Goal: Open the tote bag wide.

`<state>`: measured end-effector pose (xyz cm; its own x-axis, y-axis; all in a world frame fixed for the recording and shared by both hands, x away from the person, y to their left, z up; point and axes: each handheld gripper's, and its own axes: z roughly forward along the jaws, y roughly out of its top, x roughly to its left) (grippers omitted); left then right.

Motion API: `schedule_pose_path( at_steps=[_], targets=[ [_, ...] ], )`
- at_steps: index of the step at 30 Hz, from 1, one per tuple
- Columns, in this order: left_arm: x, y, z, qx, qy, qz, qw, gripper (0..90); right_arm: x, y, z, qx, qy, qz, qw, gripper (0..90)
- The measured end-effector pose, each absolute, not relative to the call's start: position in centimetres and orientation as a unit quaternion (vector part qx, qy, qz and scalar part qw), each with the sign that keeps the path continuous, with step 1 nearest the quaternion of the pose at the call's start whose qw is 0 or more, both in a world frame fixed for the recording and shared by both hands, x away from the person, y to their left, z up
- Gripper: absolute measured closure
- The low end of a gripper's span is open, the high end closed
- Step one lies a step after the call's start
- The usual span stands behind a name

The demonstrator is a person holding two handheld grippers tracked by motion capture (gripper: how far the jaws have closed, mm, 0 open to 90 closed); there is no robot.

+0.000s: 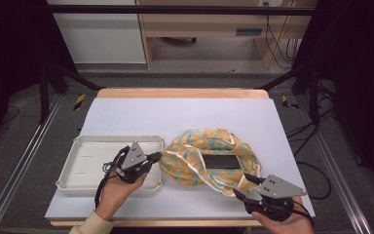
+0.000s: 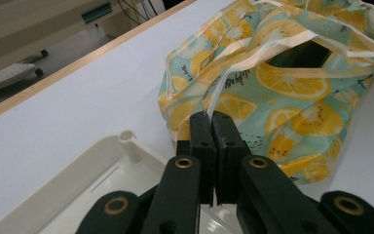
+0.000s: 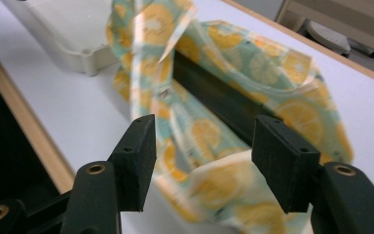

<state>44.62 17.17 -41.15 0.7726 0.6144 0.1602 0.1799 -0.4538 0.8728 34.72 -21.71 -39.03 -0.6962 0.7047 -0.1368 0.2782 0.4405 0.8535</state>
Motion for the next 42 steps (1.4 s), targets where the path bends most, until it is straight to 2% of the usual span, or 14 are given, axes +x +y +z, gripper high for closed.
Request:
schedule_pose_path(
  at_steps=[8,12,23,33,35,38,40,42],
  targets=[
    [44.3,17.5,-40.6,0.814,0.235,0.238,0.475,89.0,39.4,-21.5,-38.4,0.327,0.813,0.407,0.258,44.3],
    [44.0,17.8,-40.1,0.807,0.233,0.242,0.485,89.1,41.8,-20.2,-39.6,0.316,0.833,0.39,0.233,43.5],
    [43.5,18.0,-39.4,0.801,0.226,0.251,0.494,89.6,40.7,-16.6,-42.2,0.275,0.864,0.374,0.194,40.3],
    [42.9,18.6,-38.2,0.791,0.223,0.243,0.515,90.0,41.4,-15.4,-42.8,0.272,0.872,0.338,0.226,42.0],
    [42.8,18.9,-38.0,0.788,0.225,0.236,0.522,90.0,41.7,-15.3,-42.9,0.275,0.873,0.331,0.231,49.7],
    [42.7,19.1,-37.9,0.789,0.228,0.229,0.523,90.0,41.9,-15.3,-42.8,0.277,0.873,0.329,0.228,73.7],
    [42.8,19.2,-38.1,0.795,0.229,0.223,0.514,90.0,41.9,-15.4,-42.5,0.286,0.869,0.332,0.231,84.9],
    [42.9,19.2,-38.2,0.803,0.228,0.218,0.506,90.0,42.0,-15.5,-42.3,0.294,0.863,0.336,0.237,88.4]
  ],
)
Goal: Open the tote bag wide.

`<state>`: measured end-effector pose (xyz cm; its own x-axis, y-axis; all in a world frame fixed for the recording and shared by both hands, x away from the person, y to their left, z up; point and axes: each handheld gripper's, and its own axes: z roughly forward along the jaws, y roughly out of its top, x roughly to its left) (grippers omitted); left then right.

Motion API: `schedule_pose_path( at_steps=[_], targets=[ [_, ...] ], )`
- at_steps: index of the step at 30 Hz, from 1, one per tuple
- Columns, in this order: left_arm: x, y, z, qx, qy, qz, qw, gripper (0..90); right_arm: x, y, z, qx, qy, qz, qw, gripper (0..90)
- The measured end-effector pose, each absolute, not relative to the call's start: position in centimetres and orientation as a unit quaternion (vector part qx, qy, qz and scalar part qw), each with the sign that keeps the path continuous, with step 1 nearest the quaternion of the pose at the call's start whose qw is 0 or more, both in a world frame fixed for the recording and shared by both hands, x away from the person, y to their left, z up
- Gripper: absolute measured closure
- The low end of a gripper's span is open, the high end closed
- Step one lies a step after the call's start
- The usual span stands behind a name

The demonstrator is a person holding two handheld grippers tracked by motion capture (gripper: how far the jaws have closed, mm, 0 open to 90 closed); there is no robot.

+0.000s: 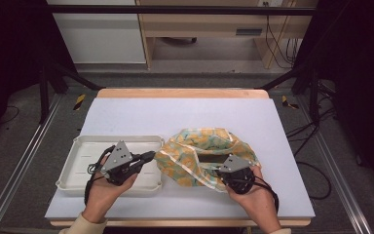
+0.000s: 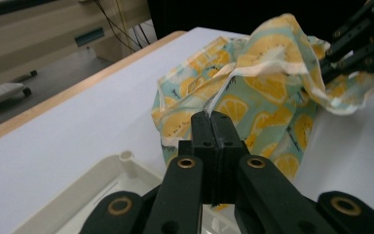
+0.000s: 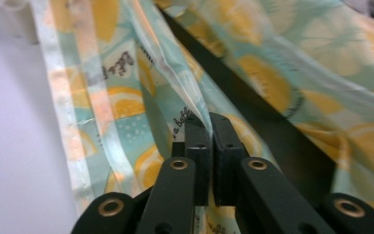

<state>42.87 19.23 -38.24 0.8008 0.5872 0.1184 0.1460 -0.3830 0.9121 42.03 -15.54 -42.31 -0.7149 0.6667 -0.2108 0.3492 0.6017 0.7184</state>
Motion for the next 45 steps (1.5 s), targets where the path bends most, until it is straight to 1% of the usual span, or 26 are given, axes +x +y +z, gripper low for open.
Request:
schedule_pose_path(
  at_steps=[2,5,9,11,14,18,21,24,27,28,33,37,38,40,41,42,43,45],
  targets=[
    [43.0,19.2,-38.5,0.81,0.235,0.218,0.491,87.5,42.1,-15.8,-42.1,0.306,0.856,0.337,0.246,89.7],
    [43.1,19.6,-38.5,0.811,0.242,0.234,0.479,78.9,42.0,-16.3,-41.9,0.32,0.846,0.336,0.261,89.9],
    [43.6,20.9,-38.2,0.802,0.261,0.245,0.478,71.7,41.3,-17.0,-41.5,0.321,0.833,0.355,0.277,89.7],
    [44.1,21.5,-37.9,0.798,0.274,0.243,0.478,69.7,40.7,-17.1,-41.5,0.313,0.835,0.356,0.28,89.5],
    [44.8,21.6,-37.4,0.801,0.273,0.247,0.473,65.9,39.8,-17.0,-41.7,0.303,0.841,0.353,0.278,89.3],
    [45.5,20.3,-36.3,0.807,0.257,0.25,0.469,62.0,38.9,-16.4,-42.3,0.287,0.848,0.351,0.273,89.2],
    [45.9,18.7,-35.7,0.815,0.24,0.245,0.467,58.2,38.7,-16.0,-42.6,0.282,0.851,0.351,0.271,89.3],
    [46.4,16.5,-35.3,0.834,0.213,0.232,0.453,51.4,38.5,-15.8,-43.1,0.276,0.855,0.35,0.266,89.3],
    [46.9,14.9,-35.4,0.851,0.193,0.215,0.439,45.1,38.5,-15.7,-43.4,0.272,0.855,0.354,0.264,89.3],
    [47.2,14.2,-35.5,0.856,0.188,0.216,0.43,43.5,38.5,-15.6,-43.5,0.27,0.856,0.355,0.262,89.3],
    [48.8,11.7,-36.8,0.884,0.162,0.198,0.391,37.1,38.4,-15.6,-43.8,0.264,0.859,0.356,0.255,89.4],
    [49.8,11.1,-37.8,0.893,0.167,0.189,0.374,36.8,38.4,-15.6,-44.0,0.264,0.86,0.359,0.25,89.4],
    [49.9,11.0,-38.1,0.898,0.166,0.188,0.362,38.2,38.5,-15.6,-44.0,0.262,0.86,0.359,0.25,89.5],
    [50.1,10.8,-38.5,0.906,0.168,0.185,0.342,43.9,38.4,-15.5,-43.9,0.263,0.859,0.361,0.249,89.5],
    [50.1,10.7,-38.5,0.908,0.167,0.191,0.333,48.5,38.3,-15.5,-43.8,0.264,0.859,0.361,0.249,89.6],
    [50.1,10.7,-38.6,0.909,0.169,0.196,0.328,56.4,38.2,-15.5,-43.8,0.262,0.859,0.362,0.249,89.6],
    [50.2,10.6,-38.7,0.91,0.176,0.195,0.32,60.6,38.1,-15.5,-43.8,0.261,0.86,0.361,0.249,89.7],
    [50.5,10.5,-38.7,0.908,0.192,0.198,0.316,73.9,37.7,-15.4,-43.9,0.257,0.863,0.36,0.245,89.9]
  ],
)
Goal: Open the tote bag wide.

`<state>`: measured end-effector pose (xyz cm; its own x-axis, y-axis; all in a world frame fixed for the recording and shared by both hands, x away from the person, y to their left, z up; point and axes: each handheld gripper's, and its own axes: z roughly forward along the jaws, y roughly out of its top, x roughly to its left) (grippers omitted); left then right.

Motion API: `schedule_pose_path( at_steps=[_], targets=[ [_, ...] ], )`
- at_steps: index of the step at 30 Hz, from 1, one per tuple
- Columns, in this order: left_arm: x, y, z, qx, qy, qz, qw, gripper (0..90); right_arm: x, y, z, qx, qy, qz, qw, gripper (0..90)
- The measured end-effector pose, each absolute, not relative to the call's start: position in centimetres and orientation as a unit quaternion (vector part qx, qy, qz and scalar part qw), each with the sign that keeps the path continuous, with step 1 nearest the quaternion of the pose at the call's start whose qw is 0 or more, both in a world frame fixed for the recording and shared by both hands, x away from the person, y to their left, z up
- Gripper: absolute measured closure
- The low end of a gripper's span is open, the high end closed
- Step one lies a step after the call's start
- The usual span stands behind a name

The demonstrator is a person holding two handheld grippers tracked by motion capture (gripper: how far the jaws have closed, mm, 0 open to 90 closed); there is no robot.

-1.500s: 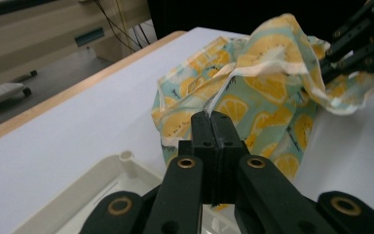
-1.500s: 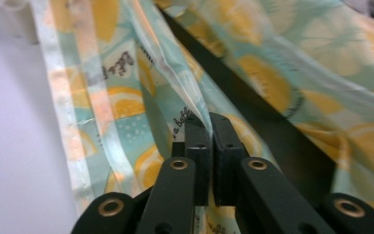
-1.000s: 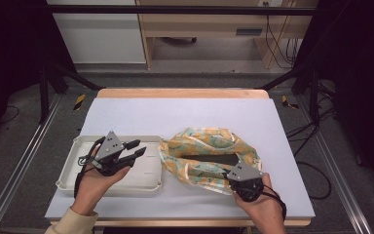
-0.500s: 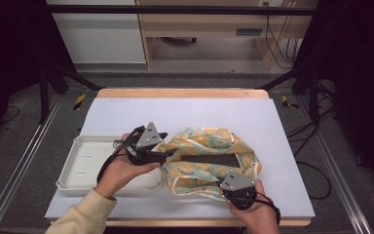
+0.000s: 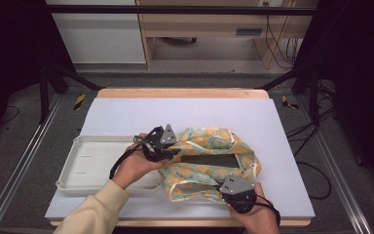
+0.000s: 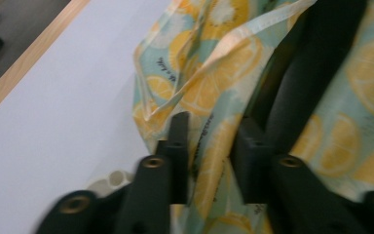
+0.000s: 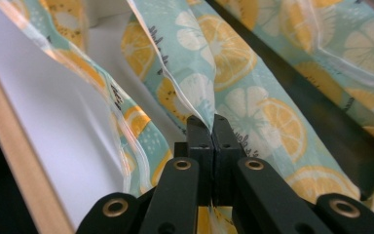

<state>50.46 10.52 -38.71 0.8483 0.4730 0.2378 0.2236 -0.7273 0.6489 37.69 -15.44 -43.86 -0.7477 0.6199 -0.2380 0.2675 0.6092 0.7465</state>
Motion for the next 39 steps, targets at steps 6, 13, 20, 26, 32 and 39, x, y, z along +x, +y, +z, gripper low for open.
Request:
schedule_pose_path(
  at_steps=[6,13,20,26,32,39],
  targets=[
    [51.6,10.9,-38.6,0.886,0.243,0.211,0.334,90.0,36.4,-15.4,-44.1,0.25,0.871,0.35,0.235,90.0],
    [53.1,12.3,-37.5,0.841,0.292,0.236,0.39,90.0,34.7,-15.3,-44.8,0.234,0.888,0.338,0.208,90.0],
    [52.3,12.1,-37.3,0.846,0.278,0.225,0.396,90.0,34.5,-15.6,-44.9,0.238,0.884,0.347,0.202,83.7],
    [50.9,12.0,-36.8,0.848,0.259,0.224,0.405,90.0,34.3,-16.3,-44.0,0.257,0.863,0.376,0.217,56.8],
    [50.2,12.3,-36.8,0.846,0.256,0.218,0.413,90.0,35.1,-17.0,-42.4,0.286,0.849,0.38,0.232,31.4],
    [49.7,12.2,-36.8,0.847,0.251,0.212,0.418,90.0,37.3,-18.3,-39.6,0.306,0.839,0.371,0.252,19.3]
  ],
)
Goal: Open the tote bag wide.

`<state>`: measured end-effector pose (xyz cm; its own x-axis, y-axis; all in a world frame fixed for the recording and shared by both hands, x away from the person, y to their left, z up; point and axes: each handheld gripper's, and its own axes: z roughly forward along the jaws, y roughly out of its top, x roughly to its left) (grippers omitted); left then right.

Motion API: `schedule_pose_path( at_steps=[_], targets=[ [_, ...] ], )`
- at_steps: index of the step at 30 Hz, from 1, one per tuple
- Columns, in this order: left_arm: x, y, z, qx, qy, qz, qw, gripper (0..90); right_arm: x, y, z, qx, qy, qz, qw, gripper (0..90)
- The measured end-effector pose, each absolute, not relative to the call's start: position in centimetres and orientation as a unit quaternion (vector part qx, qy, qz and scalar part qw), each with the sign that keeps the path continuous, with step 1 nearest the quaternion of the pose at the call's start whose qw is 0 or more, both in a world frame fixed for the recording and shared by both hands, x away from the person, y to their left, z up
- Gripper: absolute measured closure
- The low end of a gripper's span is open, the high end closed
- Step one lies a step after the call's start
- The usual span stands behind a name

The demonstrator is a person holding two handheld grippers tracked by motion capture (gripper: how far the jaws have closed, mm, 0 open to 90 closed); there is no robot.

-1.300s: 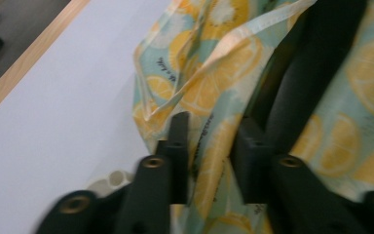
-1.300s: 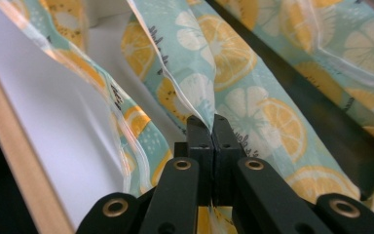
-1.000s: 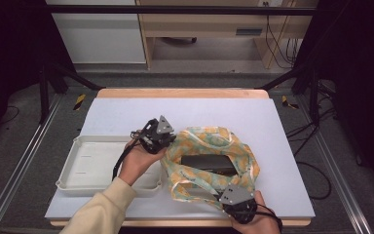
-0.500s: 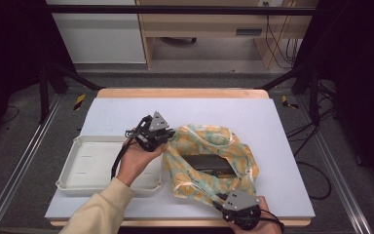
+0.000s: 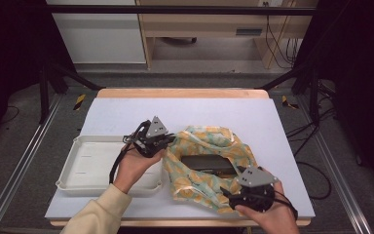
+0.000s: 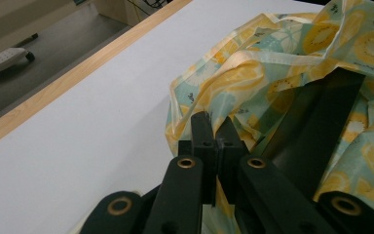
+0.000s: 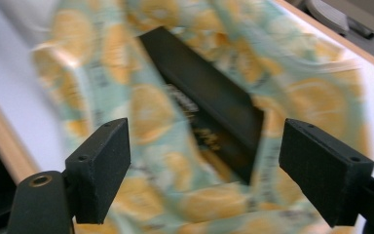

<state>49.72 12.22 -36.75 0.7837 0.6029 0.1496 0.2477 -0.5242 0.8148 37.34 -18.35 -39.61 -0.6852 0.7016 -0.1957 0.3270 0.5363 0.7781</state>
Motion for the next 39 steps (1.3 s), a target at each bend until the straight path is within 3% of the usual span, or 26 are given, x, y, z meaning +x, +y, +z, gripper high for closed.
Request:
schedule_pose_path(
  at_steps=[11,17,23,26,32,39],
  targets=[
    [49.2,12.6,-36.7,0.849,0.245,0.207,0.421,90.0,45.2,-21.5,-39.4,0.39,0.818,0.32,0.276,18.7],
    [49.0,12.6,-36.4,0.846,0.242,0.203,0.429,90.0,46.9,-21.2,-40.0,0.388,0.833,0.303,0.252,33.1],
    [48.7,12.5,-35.9,0.845,0.238,0.201,0.435,90.0,47.4,-21.1,-40.4,0.39,0.841,0.281,0.251,72.6],
    [48.8,12.0,-35.9,0.85,0.23,0.207,0.426,90.0,47.3,-21.4,-39.6,0.397,0.826,0.287,0.278,84.8],
    [49.9,10.5,-37.3,0.866,0.231,0.219,0.386,90.0,47.8,-21.6,-40.4,0.397,0.811,0.277,0.329,88.7],
    [51.8,9.5,-39.9,0.877,0.247,0.208,0.355,90.0,49.7,-22.3,-43.4,0.402,0.818,0.26,0.319,88.4]
  ],
)
